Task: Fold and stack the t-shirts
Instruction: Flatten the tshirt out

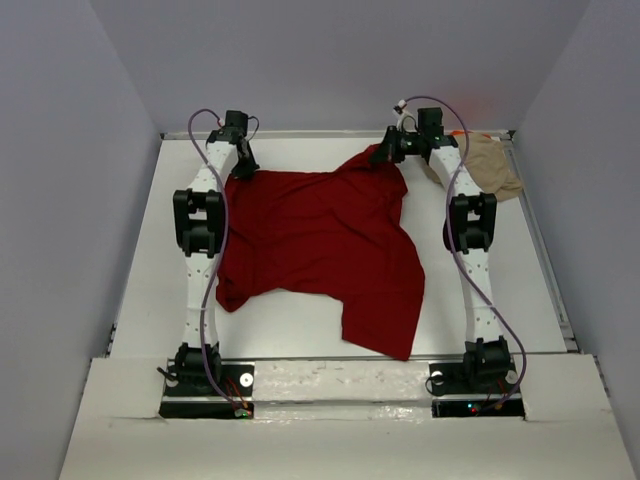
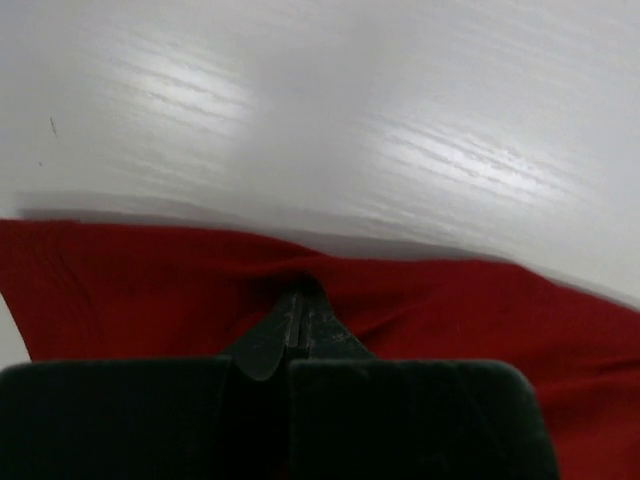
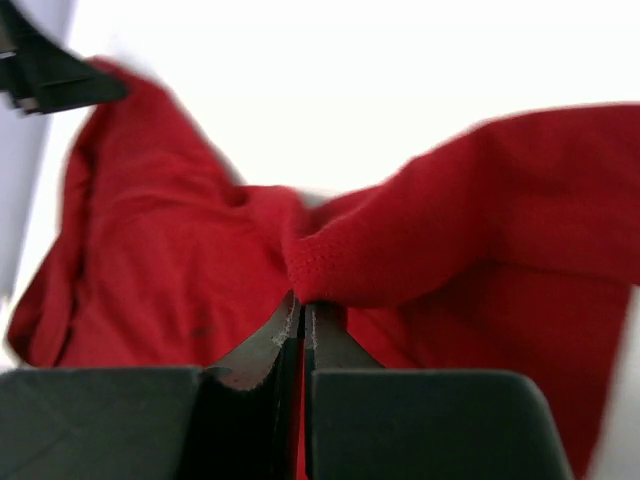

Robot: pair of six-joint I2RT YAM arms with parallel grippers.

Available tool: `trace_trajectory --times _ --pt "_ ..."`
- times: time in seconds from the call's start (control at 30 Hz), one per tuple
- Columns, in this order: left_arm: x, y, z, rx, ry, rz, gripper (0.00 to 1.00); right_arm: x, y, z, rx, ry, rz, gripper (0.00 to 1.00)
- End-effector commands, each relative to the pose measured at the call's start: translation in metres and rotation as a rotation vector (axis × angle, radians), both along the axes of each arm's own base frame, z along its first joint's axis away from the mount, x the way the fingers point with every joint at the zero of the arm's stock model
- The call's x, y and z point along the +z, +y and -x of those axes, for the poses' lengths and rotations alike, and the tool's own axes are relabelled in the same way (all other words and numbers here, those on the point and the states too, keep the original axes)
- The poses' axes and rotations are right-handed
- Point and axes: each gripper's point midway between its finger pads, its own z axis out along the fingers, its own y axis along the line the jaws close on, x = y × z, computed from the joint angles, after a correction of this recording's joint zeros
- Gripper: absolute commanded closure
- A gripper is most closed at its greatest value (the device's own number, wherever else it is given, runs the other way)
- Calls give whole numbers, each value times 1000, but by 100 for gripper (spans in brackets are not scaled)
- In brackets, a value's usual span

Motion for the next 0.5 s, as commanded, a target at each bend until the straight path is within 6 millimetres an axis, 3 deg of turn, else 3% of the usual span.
trace_trajectory --times 0.0,0.07,0.1,0.17,0.2,0.27,0.33,0.47 --pt "75 -24 -2 -42 -142 6 100 55 43 33 273 -102 -199 100" --pt "81 -37 -1 -68 -146 14 100 69 50 46 384 -107 -301 100" --pt "81 -41 0 -78 -142 12 100 68 51 42 379 -112 -314 100" --pt "78 -46 4 -100 -121 -1 100 66 53 63 465 39 -427 100" --pt "79 -51 5 -113 -121 -8 100 78 52 68 520 27 -457 100" --pt "82 -52 7 -125 -123 -18 100 69 52 69 544 34 -467 100" --pt "87 -53 10 -132 -129 -25 100 77 51 69 556 25 -467 100" --pt "97 -56 12 -145 -144 -21 100 72 52 67 532 32 -470 68"
